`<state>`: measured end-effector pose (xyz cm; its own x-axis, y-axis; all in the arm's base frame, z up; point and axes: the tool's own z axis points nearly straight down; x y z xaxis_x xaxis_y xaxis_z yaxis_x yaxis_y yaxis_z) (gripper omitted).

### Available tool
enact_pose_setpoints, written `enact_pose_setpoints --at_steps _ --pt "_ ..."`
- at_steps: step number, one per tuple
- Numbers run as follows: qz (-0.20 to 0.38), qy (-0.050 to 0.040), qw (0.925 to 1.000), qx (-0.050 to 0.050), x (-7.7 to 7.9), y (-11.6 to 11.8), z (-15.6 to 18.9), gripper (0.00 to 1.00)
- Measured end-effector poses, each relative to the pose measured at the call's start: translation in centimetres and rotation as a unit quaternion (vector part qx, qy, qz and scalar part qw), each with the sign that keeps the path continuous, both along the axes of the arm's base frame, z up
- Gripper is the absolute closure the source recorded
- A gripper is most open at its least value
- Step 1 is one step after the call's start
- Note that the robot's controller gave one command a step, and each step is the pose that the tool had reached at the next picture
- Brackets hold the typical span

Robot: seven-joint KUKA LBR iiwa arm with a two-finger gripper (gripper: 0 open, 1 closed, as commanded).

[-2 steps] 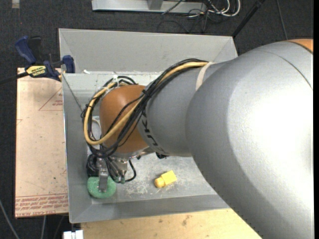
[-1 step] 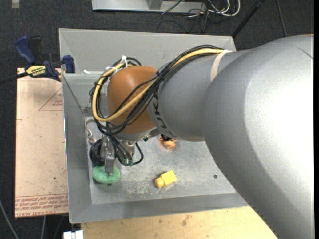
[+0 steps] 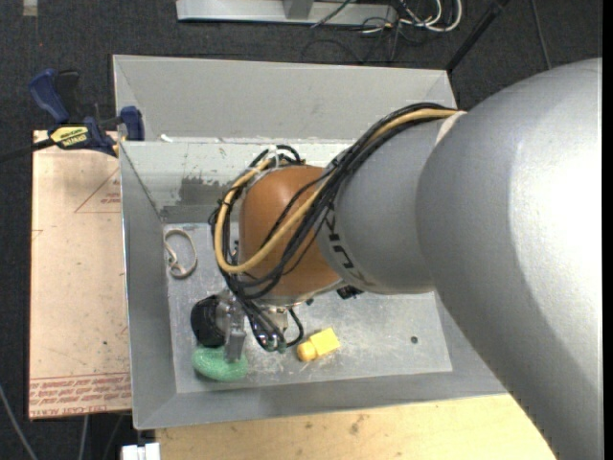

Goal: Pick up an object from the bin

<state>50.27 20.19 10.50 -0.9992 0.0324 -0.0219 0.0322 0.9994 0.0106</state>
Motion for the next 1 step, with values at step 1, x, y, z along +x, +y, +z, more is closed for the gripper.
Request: enact_pose_setpoints --at_steps 1 --pt "0.016 0.0073 0.9998 -0.001 0.70 -0.77 -1.23 1.00"
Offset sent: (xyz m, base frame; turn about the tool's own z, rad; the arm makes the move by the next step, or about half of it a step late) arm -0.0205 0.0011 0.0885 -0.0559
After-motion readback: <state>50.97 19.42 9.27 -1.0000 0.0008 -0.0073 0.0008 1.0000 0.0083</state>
